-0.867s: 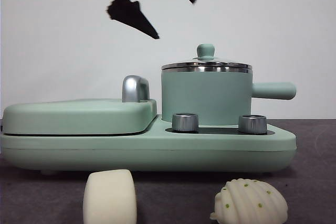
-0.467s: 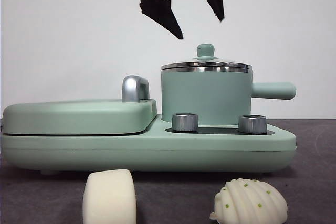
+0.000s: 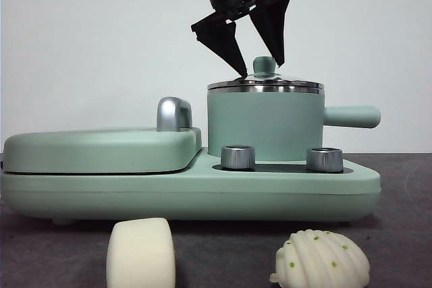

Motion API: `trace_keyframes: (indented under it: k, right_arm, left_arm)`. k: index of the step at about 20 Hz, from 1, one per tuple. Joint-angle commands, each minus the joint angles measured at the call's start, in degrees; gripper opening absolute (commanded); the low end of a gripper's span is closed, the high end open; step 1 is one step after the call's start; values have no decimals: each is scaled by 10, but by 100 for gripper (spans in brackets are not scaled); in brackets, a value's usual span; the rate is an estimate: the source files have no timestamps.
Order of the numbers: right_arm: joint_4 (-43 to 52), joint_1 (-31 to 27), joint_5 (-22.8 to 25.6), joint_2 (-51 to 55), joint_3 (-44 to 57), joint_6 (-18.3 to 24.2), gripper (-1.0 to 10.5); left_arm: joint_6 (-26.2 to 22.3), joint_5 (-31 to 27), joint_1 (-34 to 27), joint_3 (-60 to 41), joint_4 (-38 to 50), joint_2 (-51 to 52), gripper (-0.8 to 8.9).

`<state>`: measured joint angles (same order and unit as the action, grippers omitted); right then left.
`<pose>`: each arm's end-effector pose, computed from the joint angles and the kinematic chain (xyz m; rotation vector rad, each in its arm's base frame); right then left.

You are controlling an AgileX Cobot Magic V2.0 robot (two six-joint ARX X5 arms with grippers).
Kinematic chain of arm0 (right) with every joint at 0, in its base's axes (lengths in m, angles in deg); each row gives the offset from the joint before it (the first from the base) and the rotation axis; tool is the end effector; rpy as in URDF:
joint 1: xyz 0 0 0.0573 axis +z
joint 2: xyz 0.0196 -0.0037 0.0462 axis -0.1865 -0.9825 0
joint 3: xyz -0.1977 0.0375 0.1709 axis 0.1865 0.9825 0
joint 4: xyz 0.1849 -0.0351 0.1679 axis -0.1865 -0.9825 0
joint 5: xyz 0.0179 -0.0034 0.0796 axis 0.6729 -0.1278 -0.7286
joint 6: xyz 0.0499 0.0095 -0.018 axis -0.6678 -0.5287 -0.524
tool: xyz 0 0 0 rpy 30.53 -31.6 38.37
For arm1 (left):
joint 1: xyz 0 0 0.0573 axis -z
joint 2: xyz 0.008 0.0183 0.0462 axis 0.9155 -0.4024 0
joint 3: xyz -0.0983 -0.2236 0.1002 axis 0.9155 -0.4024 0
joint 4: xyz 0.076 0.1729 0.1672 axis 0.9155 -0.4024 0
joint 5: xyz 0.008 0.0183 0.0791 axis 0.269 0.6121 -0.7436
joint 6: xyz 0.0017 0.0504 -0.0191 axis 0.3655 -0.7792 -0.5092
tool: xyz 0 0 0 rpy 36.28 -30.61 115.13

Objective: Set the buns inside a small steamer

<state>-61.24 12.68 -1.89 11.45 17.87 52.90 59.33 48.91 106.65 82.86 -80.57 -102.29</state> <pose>0.0752 0.0219 0.3400 0.2939 0.4686 0.7228 0.3435 -0.2977 0.3339 0.3941 0.9549 -0.8416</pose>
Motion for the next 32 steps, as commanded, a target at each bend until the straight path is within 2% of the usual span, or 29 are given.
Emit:
trace_keyframes:
  k: [1, 5, 10, 14, 23, 29, 32]
  right_arm:
    - [5, 2, 0, -2, -10, 5, 577]
    - [4, 2, 0, -2, -10, 5, 577]
    - [5, 2, 0, -2, -10, 5, 577]
    - [4, 2, 0, -2, -10, 5, 577]
    - [4, 2, 0, -2, -10, 5, 577]
    - [4, 2, -1, -2, -10, 5, 577]
    - [3, 2, -9, -2, -10, 2, 577]
  left_arm:
    - [-19, -2, 6, 21, 8, -14, 299]
    - [-25, -2, 6, 21, 12, -14, 245]
    - [-26, -2, 10, 20, 13, -23, 241]
    - [-27, -2, 16, 20, 14, -26, 114]
    - [-22, -17, 17, 35, -3, -23, 113]
    - [-12, -17, 16, 108, -35, -21, 113]
    - [-10, -38, 12, 144, -69, -21, 113]
